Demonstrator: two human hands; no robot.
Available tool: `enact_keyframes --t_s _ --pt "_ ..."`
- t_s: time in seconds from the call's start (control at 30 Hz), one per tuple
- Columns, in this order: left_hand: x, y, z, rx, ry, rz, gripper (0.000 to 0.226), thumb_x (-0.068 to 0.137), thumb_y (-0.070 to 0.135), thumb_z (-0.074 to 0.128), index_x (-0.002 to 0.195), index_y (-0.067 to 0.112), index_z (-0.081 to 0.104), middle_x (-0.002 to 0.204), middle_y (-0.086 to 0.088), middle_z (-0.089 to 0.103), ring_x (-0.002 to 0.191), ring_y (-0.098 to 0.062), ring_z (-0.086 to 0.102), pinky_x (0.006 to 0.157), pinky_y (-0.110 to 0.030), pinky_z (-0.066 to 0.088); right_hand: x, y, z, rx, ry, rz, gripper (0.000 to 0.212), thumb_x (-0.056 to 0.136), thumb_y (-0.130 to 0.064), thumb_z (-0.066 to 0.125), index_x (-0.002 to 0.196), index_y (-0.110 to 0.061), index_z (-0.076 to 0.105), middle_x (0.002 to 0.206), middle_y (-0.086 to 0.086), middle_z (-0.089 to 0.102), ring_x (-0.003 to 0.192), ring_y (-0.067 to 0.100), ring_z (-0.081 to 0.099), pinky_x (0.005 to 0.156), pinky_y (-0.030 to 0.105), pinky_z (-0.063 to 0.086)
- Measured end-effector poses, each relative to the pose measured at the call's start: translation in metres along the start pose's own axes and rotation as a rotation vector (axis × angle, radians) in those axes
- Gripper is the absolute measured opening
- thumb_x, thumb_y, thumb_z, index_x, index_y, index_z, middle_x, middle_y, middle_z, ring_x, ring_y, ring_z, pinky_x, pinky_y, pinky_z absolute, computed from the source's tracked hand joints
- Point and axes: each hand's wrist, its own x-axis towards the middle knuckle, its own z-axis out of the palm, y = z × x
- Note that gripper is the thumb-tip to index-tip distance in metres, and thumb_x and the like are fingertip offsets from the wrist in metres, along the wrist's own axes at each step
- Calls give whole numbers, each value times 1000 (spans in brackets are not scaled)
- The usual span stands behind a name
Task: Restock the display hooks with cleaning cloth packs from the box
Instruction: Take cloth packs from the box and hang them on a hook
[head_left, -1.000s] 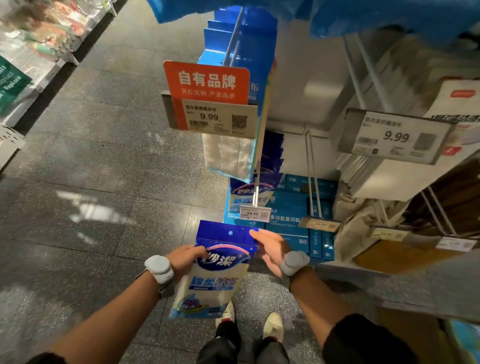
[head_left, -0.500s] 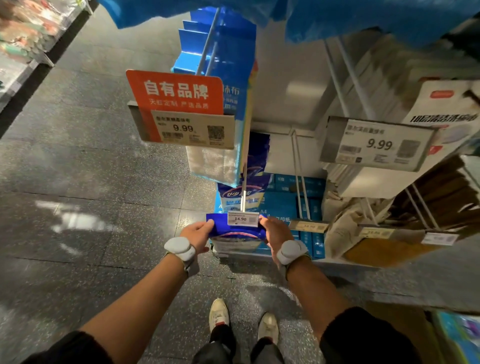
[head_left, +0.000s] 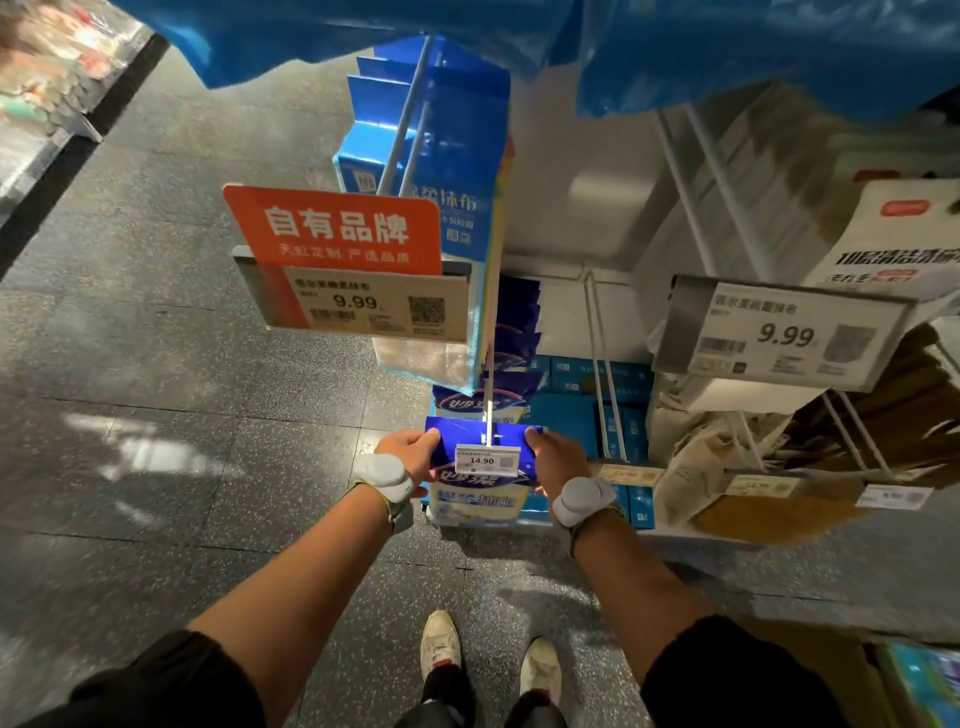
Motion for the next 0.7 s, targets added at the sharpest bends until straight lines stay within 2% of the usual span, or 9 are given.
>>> enact_keyframes --t_s 0.07,0.13,0.2,0.27,0.37,0.43,0.5,0.63,0.7 --pt "3 3 0 -77 -2 -31 33 102 33 56 117 6 69 90 -12 69 75 -27 65 61 -34 55 3 -4 0 10 27 -2 25 99 -28 55 78 -16 62 84 15 65 71 23 56 75 37 49" --pt "5 9 -2 -135 1 -50 37 101 32 58 131 11 60 103 -8 67 78 -26 65 62 -35 55 10 -12 0 -81 3 -8 21 99 -23 56 89 -7 64 89 13 63 74 24 59 86 38 53" --pt "3 14 -5 -166 11 -64 44 101 30 60 141 13 52 119 -9 62 86 -28 68 63 -35 57 22 -25 0 -384 -59 -20 28 97 -9 57 123 3 59 117 20 65 106 33 63 101 43 49" --pt "1 16 -7 -185 12 -74 43 100 29 61 140 13 53 126 -10 61 91 -29 68 66 -37 58 31 -39 -3 -528 -41 -35 49 99 -2 51 147 -2 41 145 21 52 131 35 53 109 39 43" --pt "-3 14 -13 -191 13 -54 30 100 29 61 124 12 62 116 -8 65 91 -26 67 71 -40 59 51 -49 0 -588 -105 -36 47 106 -6 35 153 -3 32 153 26 41 136 42 46 112 43 40" --pt "-8 13 -17 -194 15 -28 15 99 27 61 105 15 65 110 -8 68 90 -26 67 74 -41 59 58 -49 8 -330 -64 -35 44 107 -15 37 144 7 42 145 33 46 132 48 47 111 52 41" --pt "-15 12 -22 -213 10 -18 11 99 25 61 97 15 65 109 -11 70 87 -25 65 72 -39 56 66 -49 18 -48 -20 -5 46 106 -21 38 138 11 47 142 36 47 132 50 45 111 56 40" --pt "-32 17 -30 -256 -7 -5 12 100 20 61 99 10 68 97 -8 70 77 -22 60 63 -31 50 71 -58 23 112 -46 -11 47 105 -22 39 139 8 47 143 31 49 127 43 54 108 50 45" --pt "-42 21 -34 -282 -15 12 12 100 16 60 93 11 67 88 -7 68 70 -19 57 59 -28 47 64 -62 19 173 -55 -49 39 104 -18 40 132 3 56 129 25 57 102 29 60 100 39 47"
